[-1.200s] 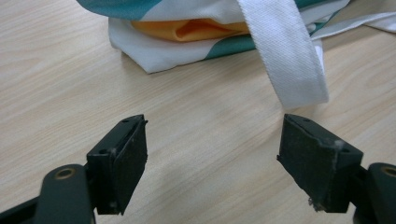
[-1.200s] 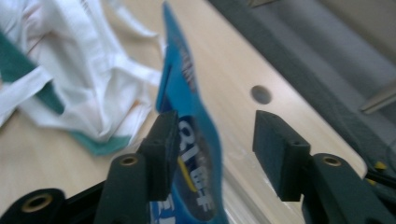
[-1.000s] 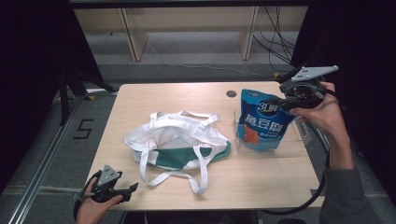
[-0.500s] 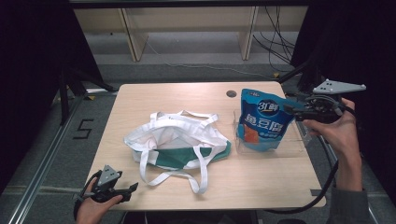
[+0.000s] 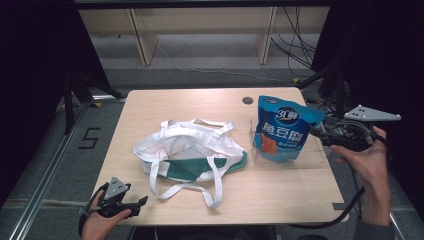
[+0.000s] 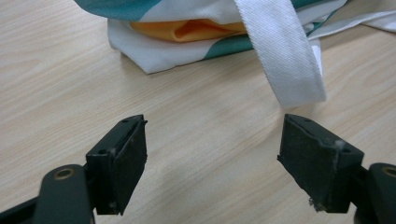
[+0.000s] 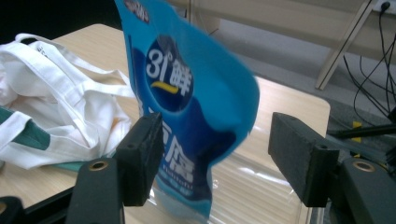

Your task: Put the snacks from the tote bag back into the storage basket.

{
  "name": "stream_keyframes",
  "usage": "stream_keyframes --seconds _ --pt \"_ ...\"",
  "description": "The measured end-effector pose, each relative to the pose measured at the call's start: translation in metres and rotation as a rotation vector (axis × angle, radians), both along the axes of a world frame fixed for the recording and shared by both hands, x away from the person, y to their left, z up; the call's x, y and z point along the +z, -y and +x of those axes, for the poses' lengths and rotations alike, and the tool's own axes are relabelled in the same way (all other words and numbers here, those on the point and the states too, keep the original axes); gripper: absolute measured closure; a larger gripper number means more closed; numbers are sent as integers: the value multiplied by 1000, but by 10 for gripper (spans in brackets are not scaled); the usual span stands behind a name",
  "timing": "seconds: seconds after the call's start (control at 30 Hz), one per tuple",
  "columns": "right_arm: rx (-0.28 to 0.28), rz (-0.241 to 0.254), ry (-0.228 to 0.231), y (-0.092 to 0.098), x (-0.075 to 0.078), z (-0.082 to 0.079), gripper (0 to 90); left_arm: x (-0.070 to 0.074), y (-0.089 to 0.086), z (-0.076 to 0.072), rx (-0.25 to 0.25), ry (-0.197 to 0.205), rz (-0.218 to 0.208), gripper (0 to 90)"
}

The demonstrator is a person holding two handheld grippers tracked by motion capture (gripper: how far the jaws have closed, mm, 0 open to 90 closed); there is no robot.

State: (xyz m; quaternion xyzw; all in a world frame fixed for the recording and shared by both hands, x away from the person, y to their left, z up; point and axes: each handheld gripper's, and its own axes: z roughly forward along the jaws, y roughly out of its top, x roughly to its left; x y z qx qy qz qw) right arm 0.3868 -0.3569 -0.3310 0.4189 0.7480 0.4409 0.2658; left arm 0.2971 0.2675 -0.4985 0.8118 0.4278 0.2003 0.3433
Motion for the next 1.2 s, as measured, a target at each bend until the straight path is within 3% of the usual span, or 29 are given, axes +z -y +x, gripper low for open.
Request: stream_keyframes --seconds 0.07,0.13,0.17,0.27,0.37,0.43,0.5,0.63,0.7,0.87,1.0,1.07,1.13,1.17,1.2 --pt "0 10 -31 -1 -11 -1 406 1 0 0 -7 3 9 225" --pt "6 0 -11 -1 -15 0 418 1 0 0 -8 3 9 225" --pt "0 6 -57 -2 -17 -1 422 1 0 0 -12 -2 7 225" --pt "-9 -13 -73 -2 -25 1 480 2 -1 0 -12 -10 15 225" --pt "4 -19 -140 -2 -32 0 546 2 -1 0 -12 -8 12 225" --pt "2 -24 -125 0 -39 2 586 1 0 -1 -6 -11 3 225" --pt "2 -27 -175 1 -43 1 604 1 0 -1 -4 -10 4 225" --pt "21 -45 -174 3 -54 5 702 1 0 -1 -12 -8 5 226" --pt "20 -38 -215 1 -59 6 770 0 0 0 -16 -2 7 226" --pt "38 -90 -219 -2 -70 14 900 1 0 0 -20 -6 13 226" --pt "30 -101 -230 -6 -78 20 900 0 1 0 -15 -1 7 226" --pt "18 -94 -234 -8 -82 23 900 -1 2 -1 0 7 -18 225" --pt "22 -109 -240 -8 -85 26 900 0 1 0 -12 1 1 226" --pt "28 -119 -221 -8 -88 28 900 0 1 0 -15 -1 6 226" --pt "16 -109 -224 -9 -89 29 900 -2 4 -1 12 3 -31 226"
